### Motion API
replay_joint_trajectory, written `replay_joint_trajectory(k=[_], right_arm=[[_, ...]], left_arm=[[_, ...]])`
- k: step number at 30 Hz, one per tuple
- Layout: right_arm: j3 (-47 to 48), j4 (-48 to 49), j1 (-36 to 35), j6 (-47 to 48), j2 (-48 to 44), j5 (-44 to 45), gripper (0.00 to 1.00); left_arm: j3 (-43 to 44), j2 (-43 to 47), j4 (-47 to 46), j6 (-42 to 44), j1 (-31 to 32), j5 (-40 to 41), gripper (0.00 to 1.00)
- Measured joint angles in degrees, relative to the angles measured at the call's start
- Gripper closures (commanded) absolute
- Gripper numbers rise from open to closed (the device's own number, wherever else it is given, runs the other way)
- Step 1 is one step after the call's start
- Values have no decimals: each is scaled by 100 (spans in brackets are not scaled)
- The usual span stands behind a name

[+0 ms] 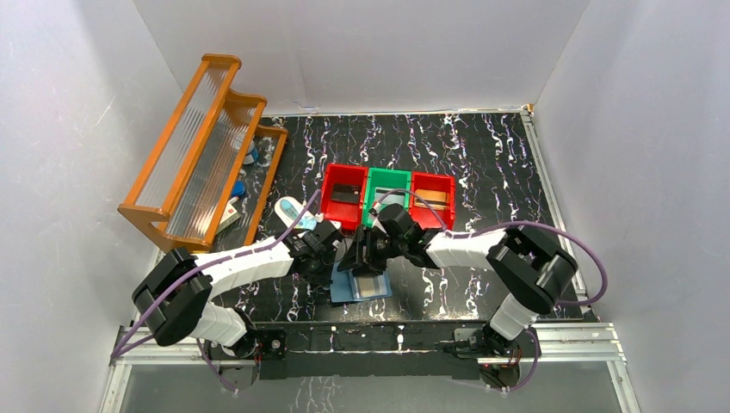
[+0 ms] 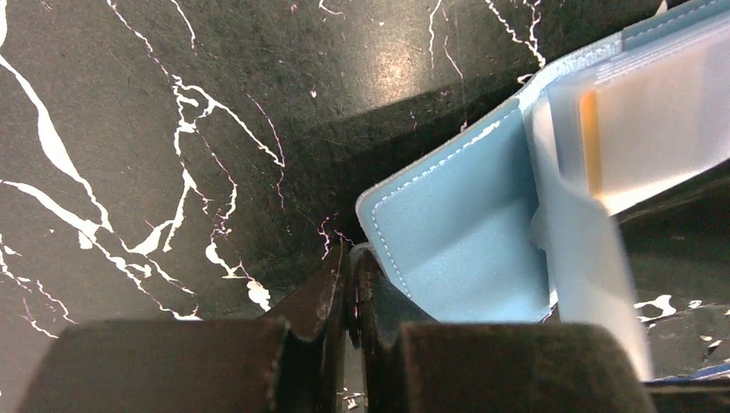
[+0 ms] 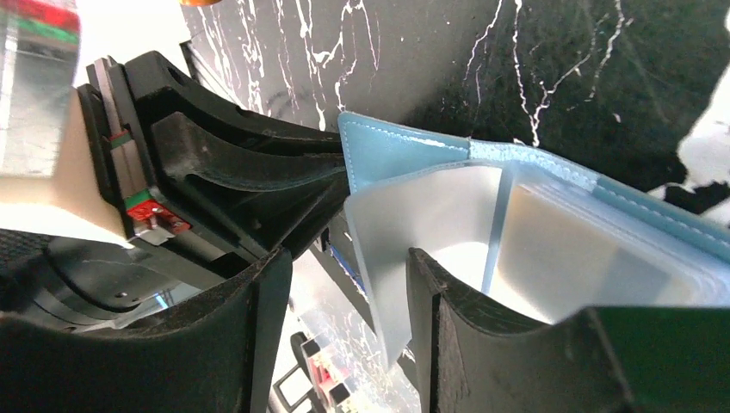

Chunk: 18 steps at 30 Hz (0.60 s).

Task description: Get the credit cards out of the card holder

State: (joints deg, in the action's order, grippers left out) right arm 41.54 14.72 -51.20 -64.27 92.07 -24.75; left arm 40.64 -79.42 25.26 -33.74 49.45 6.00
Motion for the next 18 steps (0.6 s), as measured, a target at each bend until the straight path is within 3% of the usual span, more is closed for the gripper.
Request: replay_joint_trajectory(k=[12,15,18], right_arm=[[-341,970,-31,-638,647,-374,38],[-319,892,-35,-627,667,-363,44],[-116,385,-74,-496,667,-188,60]], left_arm=[[-328,267,-328,-380,-581,-704,99],[-356,291,-345,-431,-675,-798,96],[-358,330,-337,-483,-763,-817,82]])
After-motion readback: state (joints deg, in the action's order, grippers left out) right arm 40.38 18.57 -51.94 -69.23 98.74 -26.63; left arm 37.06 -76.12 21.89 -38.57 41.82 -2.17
